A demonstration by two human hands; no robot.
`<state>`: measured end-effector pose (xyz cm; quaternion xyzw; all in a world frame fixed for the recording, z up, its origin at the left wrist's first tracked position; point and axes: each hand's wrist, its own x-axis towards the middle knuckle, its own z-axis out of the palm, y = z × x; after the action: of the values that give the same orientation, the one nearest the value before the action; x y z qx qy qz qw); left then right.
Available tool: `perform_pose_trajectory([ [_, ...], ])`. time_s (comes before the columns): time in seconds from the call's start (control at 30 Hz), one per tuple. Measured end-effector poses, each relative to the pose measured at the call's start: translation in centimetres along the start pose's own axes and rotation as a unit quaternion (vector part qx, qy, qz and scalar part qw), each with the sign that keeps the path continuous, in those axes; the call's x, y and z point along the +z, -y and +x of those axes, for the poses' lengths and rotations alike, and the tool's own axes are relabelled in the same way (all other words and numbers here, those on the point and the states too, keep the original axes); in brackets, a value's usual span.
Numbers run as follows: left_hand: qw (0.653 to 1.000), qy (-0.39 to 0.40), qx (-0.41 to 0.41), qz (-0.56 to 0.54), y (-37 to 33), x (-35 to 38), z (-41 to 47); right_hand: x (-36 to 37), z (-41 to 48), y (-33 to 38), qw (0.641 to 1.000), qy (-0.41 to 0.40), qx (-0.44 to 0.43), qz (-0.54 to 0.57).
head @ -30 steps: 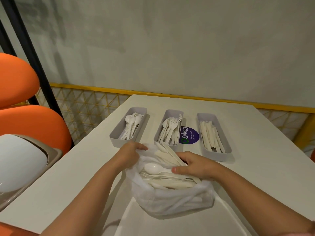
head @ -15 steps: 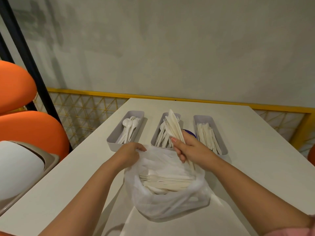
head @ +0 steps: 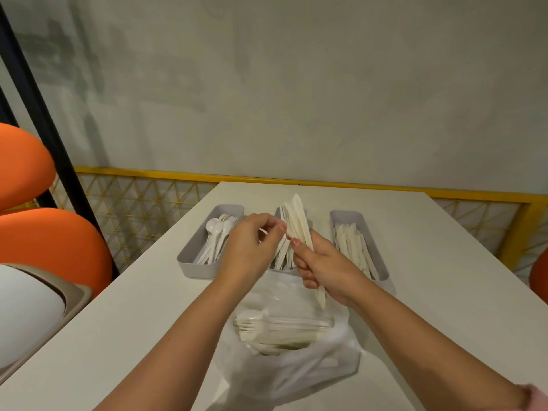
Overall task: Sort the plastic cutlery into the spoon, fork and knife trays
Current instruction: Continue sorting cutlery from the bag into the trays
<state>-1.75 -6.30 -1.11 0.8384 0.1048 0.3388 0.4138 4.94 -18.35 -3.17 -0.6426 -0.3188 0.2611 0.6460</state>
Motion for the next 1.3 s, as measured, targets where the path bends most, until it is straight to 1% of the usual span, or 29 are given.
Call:
perform_pose_trajectory([
  [0.1,1.000,-0.007,-0.020,0.005,-0.7,1.2,0.2,0.4,-0.1,-0.1,0.999,-0.015,-0.016,-0.029],
  [0.23,0.999,-0.004,-0.052,-0.003,-0.9,1.9,0.7,0.4,0.0,-0.3,0.998,-0.012,-0.020,-0.057],
  [0.33,0.990,0.016,-0.113,-0.083,-0.8,2.0,1.3,-0.2,0.0,-0.1,0.997,-0.018,-0.028,-0.067],
  [0.43,0.971,0.034,-0.161,-0.176,-0.8,2.1,1.7,-0.6,0.0,-0.1,0.999,-0.034,-0.023,-0.024],
  [0.53,0.948,0.031,-0.195,-0.251,-1.3,2.0,1.9,-0.8,0.1,-0.5,0.998,-0.049,-0.010,0.026],
  [0.73,0.925,-0.015,-0.197,-0.325,-1.8,2.3,2.5,-1.1,0.2,-0.6,0.996,-0.071,0.006,0.054],
  [0.87,0.927,-0.005,-0.189,-0.325,-2.0,2.9,2.6,-1.4,0.2,-0.8,0.994,-0.073,0.012,0.084],
  [1.0,0.926,0.037,-0.202,-0.316,-2.1,3.6,2.4,-1.6,0.3,-0.8,0.994,-0.064,0.019,0.083],
  [1.07,0.935,0.063,-0.195,-0.290,-2.2,3.9,2.2,-1.6,0.3,-0.8,0.997,-0.073,0.008,0.037],
  [1.17,0.955,0.090,-0.167,-0.230,-2.6,4.3,1.8,-1.6,0.4,-0.7,0.992,-0.094,-0.016,-0.084],
  [1.23,0.964,0.083,-0.150,-0.202,-2.8,4.5,1.8,-1.5,0.3,-0.4,0.987,-0.091,-0.047,-0.127],
  [1.3,0.969,0.067,-0.143,-0.190,-2.9,4.3,2.2,-1.6,0.2,-0.2,0.983,-0.090,-0.074,-0.140],
])
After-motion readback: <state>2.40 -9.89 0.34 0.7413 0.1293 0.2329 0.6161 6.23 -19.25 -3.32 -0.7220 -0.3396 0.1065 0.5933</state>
